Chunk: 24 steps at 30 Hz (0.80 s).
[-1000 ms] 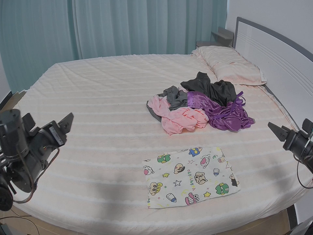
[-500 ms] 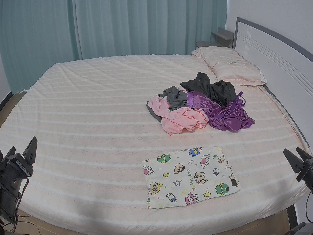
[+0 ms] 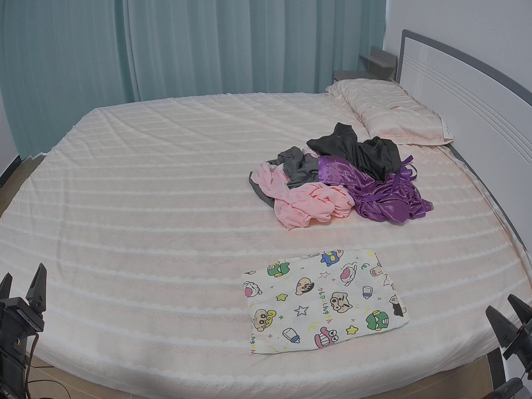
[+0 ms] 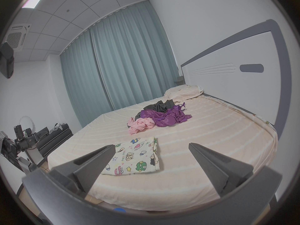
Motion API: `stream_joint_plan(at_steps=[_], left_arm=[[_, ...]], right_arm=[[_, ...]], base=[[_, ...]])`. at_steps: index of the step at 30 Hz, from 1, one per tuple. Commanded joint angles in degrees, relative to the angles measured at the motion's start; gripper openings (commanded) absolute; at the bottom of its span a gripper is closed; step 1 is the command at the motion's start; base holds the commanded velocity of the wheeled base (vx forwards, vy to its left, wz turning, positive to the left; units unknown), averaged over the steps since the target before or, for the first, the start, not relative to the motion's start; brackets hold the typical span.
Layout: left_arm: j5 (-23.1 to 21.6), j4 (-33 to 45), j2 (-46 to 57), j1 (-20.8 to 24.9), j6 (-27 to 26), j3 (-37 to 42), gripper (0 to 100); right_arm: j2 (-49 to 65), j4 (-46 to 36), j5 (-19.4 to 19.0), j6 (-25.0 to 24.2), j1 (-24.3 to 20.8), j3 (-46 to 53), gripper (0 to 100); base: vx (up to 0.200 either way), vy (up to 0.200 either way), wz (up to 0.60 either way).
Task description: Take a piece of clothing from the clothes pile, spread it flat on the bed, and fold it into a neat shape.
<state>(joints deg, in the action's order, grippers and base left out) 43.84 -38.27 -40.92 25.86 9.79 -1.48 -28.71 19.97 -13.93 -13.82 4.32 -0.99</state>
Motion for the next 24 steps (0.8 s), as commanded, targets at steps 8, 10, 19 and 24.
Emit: stream_joint_plan(at_steps=[8,10,19,24], left_arm=[[0.37,10.4,18.95,-7.84,-9.0,1.48,100],[0.37,12.43,22.38,-9.33,-10.93,1.48,100],[-0.16,27.63,35.91,-15.05,-11.99,1.48,100],[0.02,28.6,35.91,-17.16,-11.37,1.48,100]], right_arm=[[23.44,-16.54,0.31,4.42,-0.27,0.64,100],[23.26,-16.72,0.49,5.04,-0.27,0.72,100],[23.26,-17.77,9.98,11.71,-0.27,0.46,100],[23.17,-24.63,20.97,12.95,-0.27,-2.18,100]], base=[[0.0,0.0,0.0],[0.0,0.0,0.0],[0.0,0.0,0.0],[0.0,0.0,0.0]])
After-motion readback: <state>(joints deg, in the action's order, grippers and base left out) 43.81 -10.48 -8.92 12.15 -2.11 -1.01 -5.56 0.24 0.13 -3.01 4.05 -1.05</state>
